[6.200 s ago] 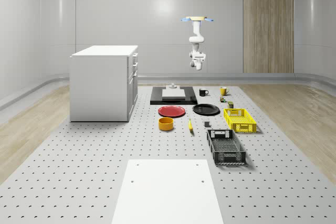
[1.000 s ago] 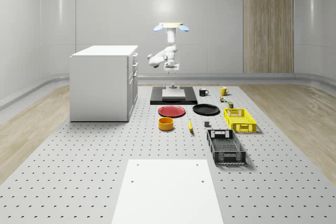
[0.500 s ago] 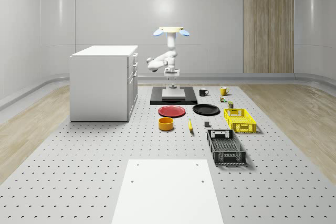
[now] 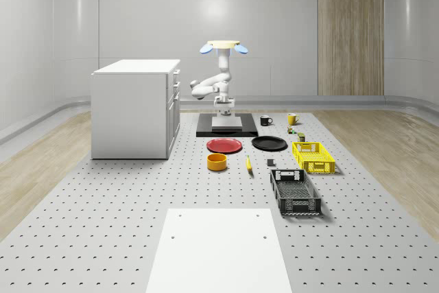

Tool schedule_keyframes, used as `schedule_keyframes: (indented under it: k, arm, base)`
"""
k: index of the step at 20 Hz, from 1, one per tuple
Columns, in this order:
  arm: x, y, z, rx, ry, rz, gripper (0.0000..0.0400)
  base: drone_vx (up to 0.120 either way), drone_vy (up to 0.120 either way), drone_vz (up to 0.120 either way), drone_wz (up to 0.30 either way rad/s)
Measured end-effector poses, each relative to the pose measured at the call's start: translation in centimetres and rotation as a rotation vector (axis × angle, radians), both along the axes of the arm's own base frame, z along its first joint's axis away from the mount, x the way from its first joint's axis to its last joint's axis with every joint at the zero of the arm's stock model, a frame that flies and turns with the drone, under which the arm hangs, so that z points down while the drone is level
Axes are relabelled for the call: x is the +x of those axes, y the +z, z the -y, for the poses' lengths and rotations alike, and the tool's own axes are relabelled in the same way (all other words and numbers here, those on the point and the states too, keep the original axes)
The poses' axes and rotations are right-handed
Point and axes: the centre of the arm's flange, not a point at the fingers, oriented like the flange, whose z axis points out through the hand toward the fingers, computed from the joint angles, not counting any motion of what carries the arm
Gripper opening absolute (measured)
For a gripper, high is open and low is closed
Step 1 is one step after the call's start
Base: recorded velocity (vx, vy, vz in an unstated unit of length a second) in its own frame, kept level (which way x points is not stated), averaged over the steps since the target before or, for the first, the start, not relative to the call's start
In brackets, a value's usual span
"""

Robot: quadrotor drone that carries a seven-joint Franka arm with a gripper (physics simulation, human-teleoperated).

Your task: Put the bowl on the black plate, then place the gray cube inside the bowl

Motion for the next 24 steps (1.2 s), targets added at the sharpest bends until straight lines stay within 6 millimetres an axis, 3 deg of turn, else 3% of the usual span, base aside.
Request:
schedule_keyframes:
  k: [18, 24]
  arm:
    - [0.0, 0.0, 0.0, 0.0, 0.0, 0.0, 0.04]
    - [0.0, 0.0, 0.0, 0.0, 0.0, 0.0, 0.04]
  base:
    - [0.12, -0.007, -0.004, 0.0]
    - [0.12, 0.0, -0.113, 0.0]
